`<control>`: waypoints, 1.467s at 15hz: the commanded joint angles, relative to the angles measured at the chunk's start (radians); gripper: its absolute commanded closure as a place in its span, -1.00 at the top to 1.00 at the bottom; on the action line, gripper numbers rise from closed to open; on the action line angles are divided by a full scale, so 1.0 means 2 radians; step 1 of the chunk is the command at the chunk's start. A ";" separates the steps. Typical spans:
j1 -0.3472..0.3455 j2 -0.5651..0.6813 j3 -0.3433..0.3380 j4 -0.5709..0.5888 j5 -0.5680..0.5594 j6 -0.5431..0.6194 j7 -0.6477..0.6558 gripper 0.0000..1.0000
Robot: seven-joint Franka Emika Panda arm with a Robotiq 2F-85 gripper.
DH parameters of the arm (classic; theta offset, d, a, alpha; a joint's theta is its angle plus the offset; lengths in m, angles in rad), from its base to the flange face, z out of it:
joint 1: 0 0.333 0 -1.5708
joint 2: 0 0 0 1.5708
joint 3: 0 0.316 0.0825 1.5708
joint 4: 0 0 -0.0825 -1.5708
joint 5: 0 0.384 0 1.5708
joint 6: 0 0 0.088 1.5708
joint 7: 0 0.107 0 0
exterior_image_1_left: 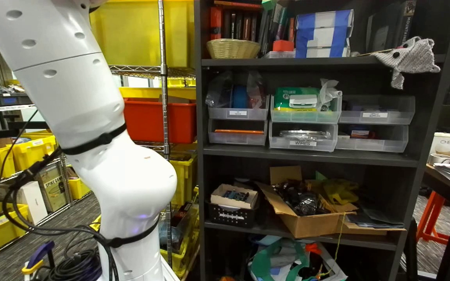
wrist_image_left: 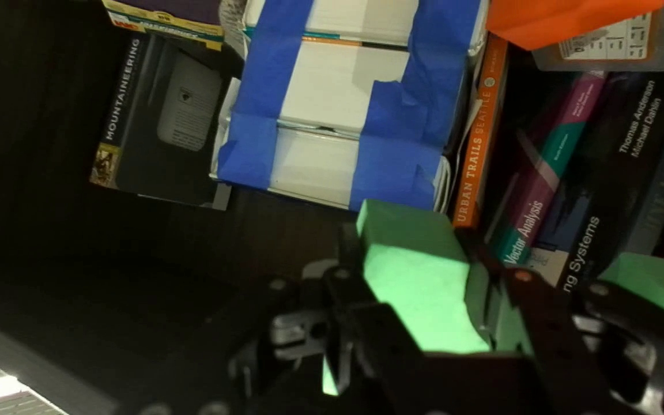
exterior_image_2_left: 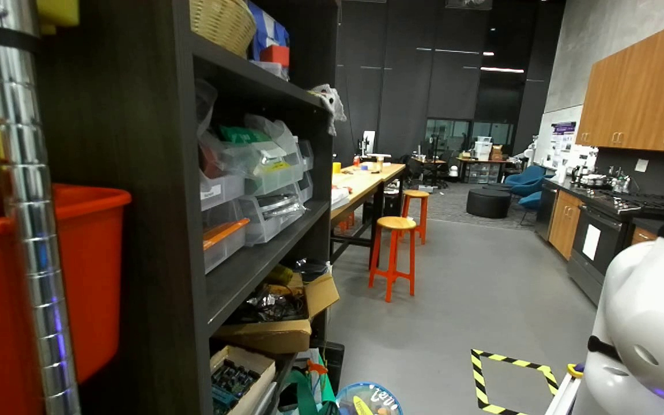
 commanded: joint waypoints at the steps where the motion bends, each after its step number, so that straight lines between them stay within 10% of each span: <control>1: -0.013 -0.023 -0.002 -0.043 -0.015 0.035 0.024 -0.65; 22: -0.064 -0.050 0.006 -0.159 -0.106 0.171 0.139 -0.65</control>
